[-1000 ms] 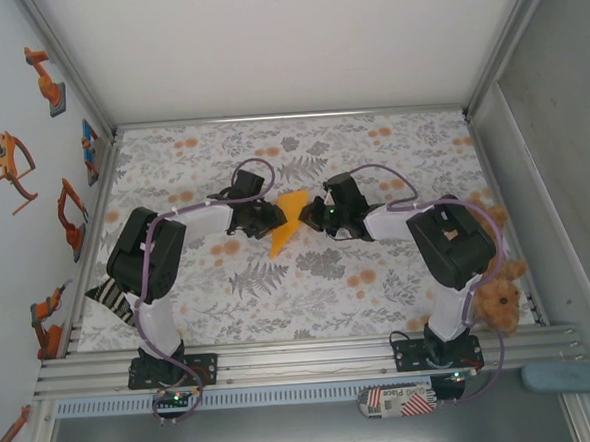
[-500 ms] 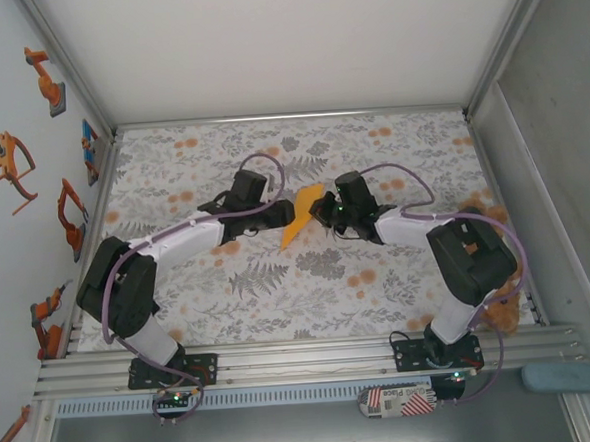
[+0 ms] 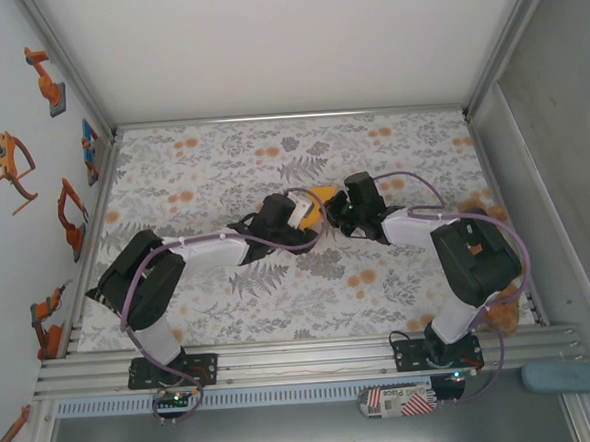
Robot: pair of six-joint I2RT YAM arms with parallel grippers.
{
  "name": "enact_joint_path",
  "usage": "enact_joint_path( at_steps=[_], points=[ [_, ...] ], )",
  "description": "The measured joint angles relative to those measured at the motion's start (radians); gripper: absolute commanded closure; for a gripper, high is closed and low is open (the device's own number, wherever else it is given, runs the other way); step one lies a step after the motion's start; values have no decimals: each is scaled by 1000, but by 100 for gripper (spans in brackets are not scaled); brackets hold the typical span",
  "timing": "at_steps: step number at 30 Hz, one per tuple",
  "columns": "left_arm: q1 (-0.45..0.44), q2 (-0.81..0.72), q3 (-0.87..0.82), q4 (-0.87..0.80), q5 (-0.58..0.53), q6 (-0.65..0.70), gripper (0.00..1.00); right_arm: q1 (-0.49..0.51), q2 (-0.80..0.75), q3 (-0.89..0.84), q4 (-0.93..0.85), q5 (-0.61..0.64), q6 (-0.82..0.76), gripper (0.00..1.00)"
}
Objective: Fold a paper plane with a square sheet of paper (pick it up from the middle)
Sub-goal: Fold the wing for the fifth time at the center of the table.
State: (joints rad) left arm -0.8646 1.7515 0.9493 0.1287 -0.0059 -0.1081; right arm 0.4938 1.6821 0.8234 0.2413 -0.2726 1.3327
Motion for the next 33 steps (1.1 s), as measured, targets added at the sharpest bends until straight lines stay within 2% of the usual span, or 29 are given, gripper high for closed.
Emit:
enact_joint_path(
  at_steps=[7, 16, 33],
  points=[
    [-5, 33, -35, 92, -39, 110, 44, -10, 0, -2, -10, -10, 22, 100],
    [-5, 77, -43, 161, -54, 194, 59, -13, 0, -2, -17, -27, 33, 100],
    [-5, 103, -43, 178, -53, 237, 80, -14, 0, -2, -32, -52, 44, 99]
  ],
)
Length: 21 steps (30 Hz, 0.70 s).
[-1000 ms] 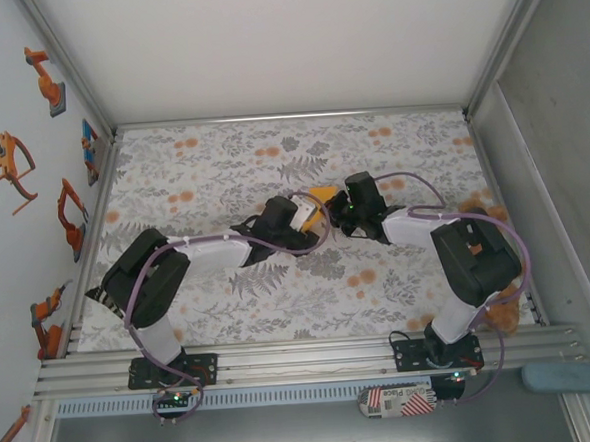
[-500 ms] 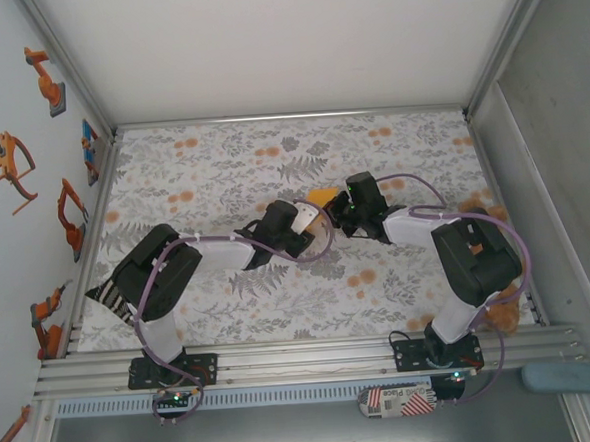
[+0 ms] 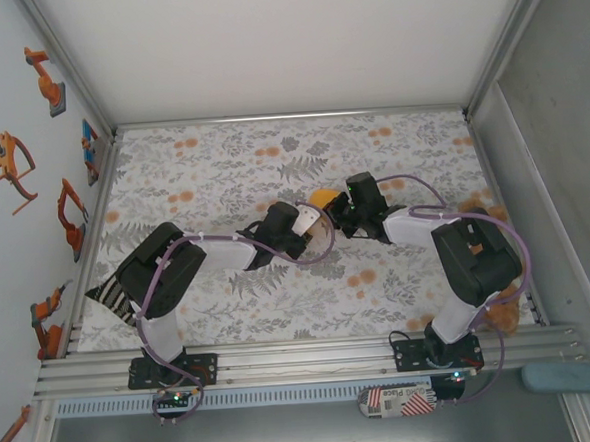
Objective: Fold a paper plane with a square sheet of paper (pick it up from the middle)
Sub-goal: Fold the wing for the fifth time at the center of the table.
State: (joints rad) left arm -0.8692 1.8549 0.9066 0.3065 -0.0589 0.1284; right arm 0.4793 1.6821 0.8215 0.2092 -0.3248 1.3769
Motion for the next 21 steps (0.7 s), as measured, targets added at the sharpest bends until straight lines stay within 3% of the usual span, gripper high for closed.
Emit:
enact_joint_path(
  at_steps=[3, 9, 16, 21],
  points=[
    [0, 0, 0, 0, 0, 1, 81, -2, 0, 0, -16, 0, 1, 86],
    [0, 0, 0, -2, 7, 1, 85, -18, -2, 0, -43, -2, -3, 51],
    [0, 7, 1, -13, 40, 0, 86, -53, -56, 1, -102, 3, -74, 38],
    [5, 17, 4, -25, 76, -9, 87, -78, -117, 6, -161, 31, -151, 35]
  ],
)
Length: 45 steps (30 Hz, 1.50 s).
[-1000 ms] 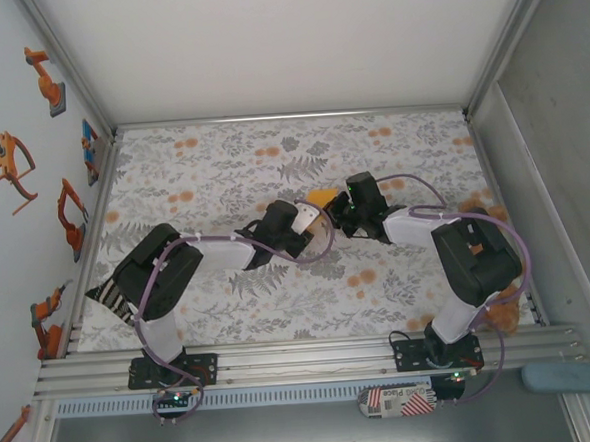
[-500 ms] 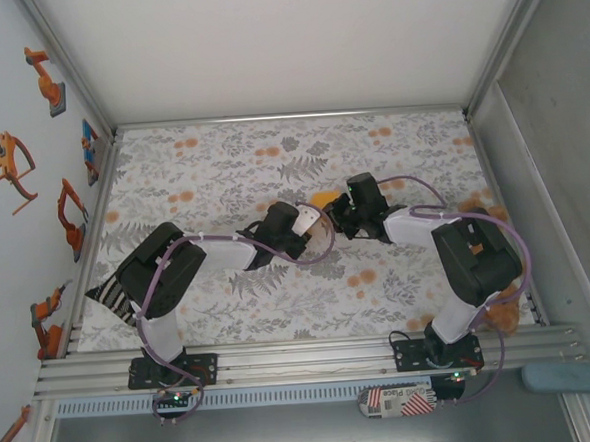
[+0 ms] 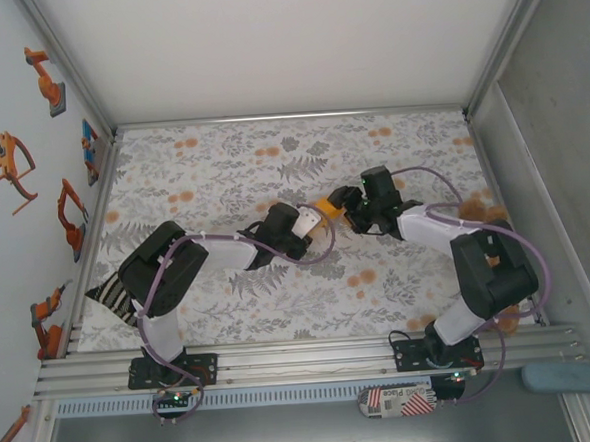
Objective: Fold a paper plane with a square sheet of paper (pick it up from the middle)
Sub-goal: Fold the wing for the fifth time at the center of the table.
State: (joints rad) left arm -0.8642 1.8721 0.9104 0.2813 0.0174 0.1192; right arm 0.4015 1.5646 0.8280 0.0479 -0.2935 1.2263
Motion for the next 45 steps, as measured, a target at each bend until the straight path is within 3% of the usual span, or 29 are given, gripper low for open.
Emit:
enact_joint_path(
  at_steps=[24, 34, 45],
  points=[
    [127, 107, 267, -338, 388, -203, 97, -27, -96, -10, -135, 68, -296, 37],
    [154, 145, 301, -385, 503, -343, 97, -26, 26, 10, -150, 0, -410, 41],
    [167, 150, 240, -304, 549, -456, 95, -5, 164, 125, -194, -32, -476, 43]
  ],
)
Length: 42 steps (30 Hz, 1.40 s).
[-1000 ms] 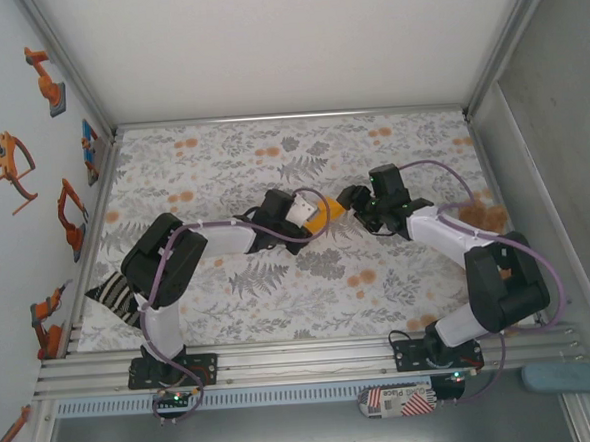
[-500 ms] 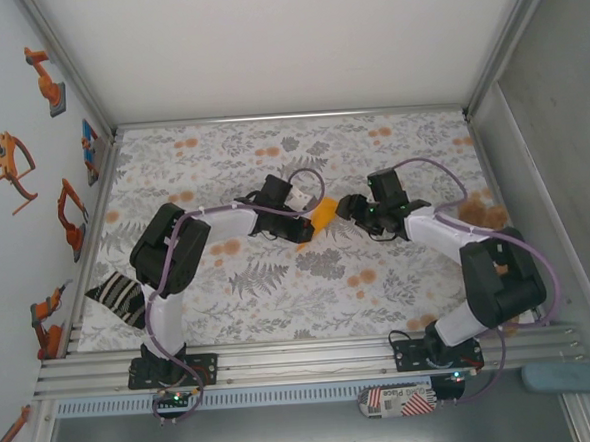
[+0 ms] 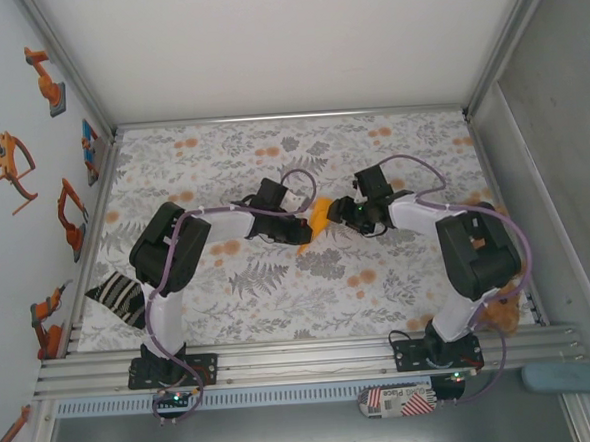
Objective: Fold a paper plane with a square sheet of paper (pick it up from the middle)
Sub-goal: Fold the wing for the fifth time at the center of the table.
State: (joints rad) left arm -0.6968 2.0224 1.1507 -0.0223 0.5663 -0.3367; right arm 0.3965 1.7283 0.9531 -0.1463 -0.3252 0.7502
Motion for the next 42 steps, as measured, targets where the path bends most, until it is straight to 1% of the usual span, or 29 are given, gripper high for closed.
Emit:
enact_joint_path(
  at_steps=[8, 17, 22, 27, 31, 42],
  points=[
    [5, 12, -15, 64, 26, -44, 94, 21, 85, 65, -25, -21, -37, 42],
    [11, 14, -37, 117, 43, -81, 92, 28, 121, 123, -89, -18, -60, 42],
    [17, 14, -48, 143, 60, -105, 86, 34, 129, 137, -108, -3, -69, 42],
    [20, 14, -58, 168, 78, -126, 83, 47, 149, 175, -154, 22, -71, 37],
    [23, 15, -61, 176, 85, -134, 84, 60, 164, 206, -192, 53, -65, 37],
    [40, 31, -64, 193, 115, -158, 93, 65, 171, 225, -212, 64, -26, 35]
  ],
)
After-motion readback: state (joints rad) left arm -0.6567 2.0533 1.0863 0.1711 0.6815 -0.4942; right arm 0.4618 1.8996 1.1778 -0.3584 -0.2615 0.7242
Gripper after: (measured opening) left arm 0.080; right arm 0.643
